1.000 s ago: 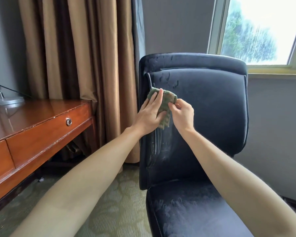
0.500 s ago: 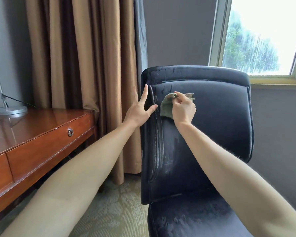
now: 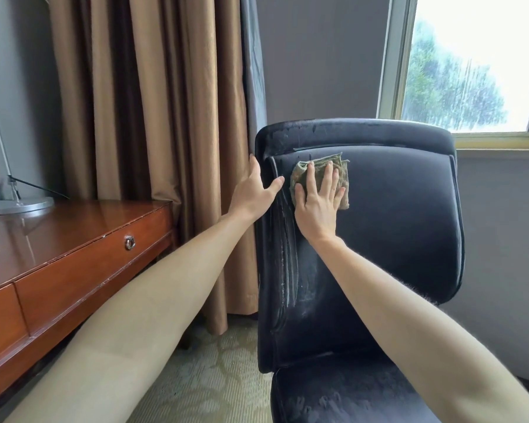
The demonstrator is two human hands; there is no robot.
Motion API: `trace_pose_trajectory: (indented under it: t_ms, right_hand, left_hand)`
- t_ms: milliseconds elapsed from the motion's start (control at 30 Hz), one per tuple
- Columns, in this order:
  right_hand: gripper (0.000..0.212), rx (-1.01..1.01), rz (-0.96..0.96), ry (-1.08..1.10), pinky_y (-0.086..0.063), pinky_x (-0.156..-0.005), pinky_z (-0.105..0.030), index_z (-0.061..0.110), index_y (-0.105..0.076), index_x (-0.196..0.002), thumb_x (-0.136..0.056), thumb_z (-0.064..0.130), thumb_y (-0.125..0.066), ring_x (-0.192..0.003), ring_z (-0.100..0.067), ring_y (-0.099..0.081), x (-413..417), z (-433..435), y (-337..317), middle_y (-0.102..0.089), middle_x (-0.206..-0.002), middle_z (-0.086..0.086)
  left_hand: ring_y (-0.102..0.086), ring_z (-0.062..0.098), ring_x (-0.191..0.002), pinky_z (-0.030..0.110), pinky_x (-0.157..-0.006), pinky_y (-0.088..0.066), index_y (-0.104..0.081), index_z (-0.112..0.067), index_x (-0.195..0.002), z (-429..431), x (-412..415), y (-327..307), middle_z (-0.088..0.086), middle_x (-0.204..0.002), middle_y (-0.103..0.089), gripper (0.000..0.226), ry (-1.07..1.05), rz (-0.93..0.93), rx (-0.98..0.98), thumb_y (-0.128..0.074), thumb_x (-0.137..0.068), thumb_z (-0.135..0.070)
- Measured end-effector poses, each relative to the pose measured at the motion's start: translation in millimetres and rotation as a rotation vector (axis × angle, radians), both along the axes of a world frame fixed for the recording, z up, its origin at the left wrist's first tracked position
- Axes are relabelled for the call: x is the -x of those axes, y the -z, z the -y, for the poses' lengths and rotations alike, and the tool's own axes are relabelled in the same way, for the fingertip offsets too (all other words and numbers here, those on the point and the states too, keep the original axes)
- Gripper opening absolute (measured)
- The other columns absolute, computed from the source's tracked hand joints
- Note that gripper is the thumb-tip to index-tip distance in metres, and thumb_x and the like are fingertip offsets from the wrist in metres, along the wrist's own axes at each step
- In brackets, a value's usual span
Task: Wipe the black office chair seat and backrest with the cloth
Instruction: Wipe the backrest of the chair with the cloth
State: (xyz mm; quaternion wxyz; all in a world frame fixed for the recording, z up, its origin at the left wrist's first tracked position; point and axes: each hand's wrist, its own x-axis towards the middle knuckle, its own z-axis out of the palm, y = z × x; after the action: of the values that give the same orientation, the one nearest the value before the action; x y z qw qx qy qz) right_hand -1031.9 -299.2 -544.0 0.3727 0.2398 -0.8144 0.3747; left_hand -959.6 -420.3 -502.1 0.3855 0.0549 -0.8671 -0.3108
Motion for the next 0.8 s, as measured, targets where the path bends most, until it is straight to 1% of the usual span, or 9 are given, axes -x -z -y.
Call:
trace_pose_trajectory:
  t_ms: [67,133,200,300,400,533,667,733,800]
  right_hand:
    - [0.058,-0.079,-0.008,0.012,0.016,-0.117,-0.045,0.024,-0.004,-0.154,-0.103,0.038,-0.027,-0.147,-0.027,0.016,1.8,-4.9,-2.7,0.009,-0.161,-0.012]
    - [0.060,-0.142,-0.056,0.021,0.015,-0.117,-0.045,0.022,-0.005,-0.154,-0.102,0.038,-0.029,-0.147,-0.029,0.015,4.0,-10.2,-4.8,0.008,-0.161,-0.014]
    - [0.062,-0.189,-0.124,0.008,0.011,-0.118,-0.047,0.018,-0.010,-0.154,-0.099,0.038,-0.031,-0.148,-0.032,0.010,3.9,-12.9,-4.1,0.002,-0.160,-0.017]
    - [0.067,-0.254,-0.226,-0.053,0.001,-0.120,-0.050,0.015,-0.019,-0.153,-0.092,0.036,-0.038,-0.148,-0.035,0.004,2.6,-16.2,-2.5,-0.006,-0.160,-0.018]
    - [0.065,-0.306,-0.319,-0.132,-0.005,-0.119,-0.054,0.018,-0.029,-0.151,-0.088,0.029,-0.043,-0.148,-0.036,-0.001,2.6,-22.9,-1.8,-0.013,-0.159,-0.017]
    - [0.061,-0.356,-0.403,-0.204,-0.005,-0.118,-0.055,0.025,-0.039,-0.146,-0.085,0.027,-0.040,-0.148,-0.035,-0.004,6.4,-26.0,3.4,-0.018,-0.159,-0.015]
    - [0.048,-0.285,-0.307,-0.263,0.005,-0.118,-0.048,0.036,-0.041,-0.144,-0.098,0.043,-0.028,-0.149,-0.026,0.002,5.0,-17.9,-2.5,-0.011,-0.161,-0.006]
    - [0.049,-0.251,-0.279,-0.240,0.003,-0.119,-0.047,0.035,-0.041,-0.144,-0.099,0.044,-0.023,-0.149,-0.025,0.001,3.3,-9.1,-6.9,-0.012,-0.161,-0.005]
    - [0.048,-0.248,-0.311,-0.187,-0.004,-0.119,-0.052,0.032,-0.042,-0.144,-0.099,0.041,-0.027,-0.149,-0.030,-0.005,3.0,-1.6,-3.7,-0.018,-0.160,-0.008]
  left_hand:
    - [-0.024,0.022,-0.146,0.038,-0.111,-0.031,0.000,-0.023,-0.157,2.0,-1.6,-8.7,0.000,-0.165,0.001,0.080,-0.045,-0.049,0.152,-0.050,-0.098,-0.045]
    - [-0.013,0.019,-0.149,0.038,-0.110,-0.032,-0.003,-0.025,-0.157,6.4,3.0,-26.0,-0.001,-0.164,0.008,0.075,-0.071,-0.096,0.337,-0.048,-0.099,-0.043]
    - [0.002,0.018,-0.151,0.041,-0.116,-0.023,-0.008,-0.024,-0.157,9.8,13.1,-47.8,0.001,-0.164,0.010,0.071,-0.089,-0.091,0.540,-0.046,-0.100,-0.043]
    - [0.007,0.021,-0.151,0.044,-0.122,-0.008,-0.006,-0.024,-0.157,9.0,28.4,-73.8,0.007,-0.164,0.012,0.069,-0.129,0.013,0.729,-0.039,-0.101,-0.047]
    - [-0.001,0.022,-0.151,0.039,-0.120,-0.008,-0.006,-0.024,-0.157,7.9,37.7,-86.7,0.008,-0.164,0.005,0.067,-0.136,0.098,0.737,-0.036,-0.102,-0.048]
    - [-0.014,0.028,-0.147,0.040,-0.118,-0.012,-0.013,-0.020,-0.157,4.8,44.4,-86.7,0.013,-0.162,-0.013,0.064,-0.193,0.135,0.777,-0.035,-0.102,-0.046]
    - [-0.014,0.029,-0.147,0.039,-0.118,-0.011,-0.017,-0.019,-0.156,0.7,44.1,-87.6,0.015,-0.160,-0.017,0.062,-0.174,0.123,0.726,-0.037,-0.102,-0.043]
    - [-0.013,0.028,-0.147,0.039,-0.118,-0.010,-0.018,-0.020,-0.156,5.3,41.9,-90.3,0.014,-0.161,-0.016,0.062,-0.143,0.137,0.728,-0.039,-0.102,-0.043]
    - [-0.011,0.028,-0.148,0.039,-0.119,-0.010,-0.017,-0.021,-0.156,9.5,40.2,-90.3,0.013,-0.161,-0.015,0.065,-0.133,0.154,0.750,-0.040,-0.101,-0.046]
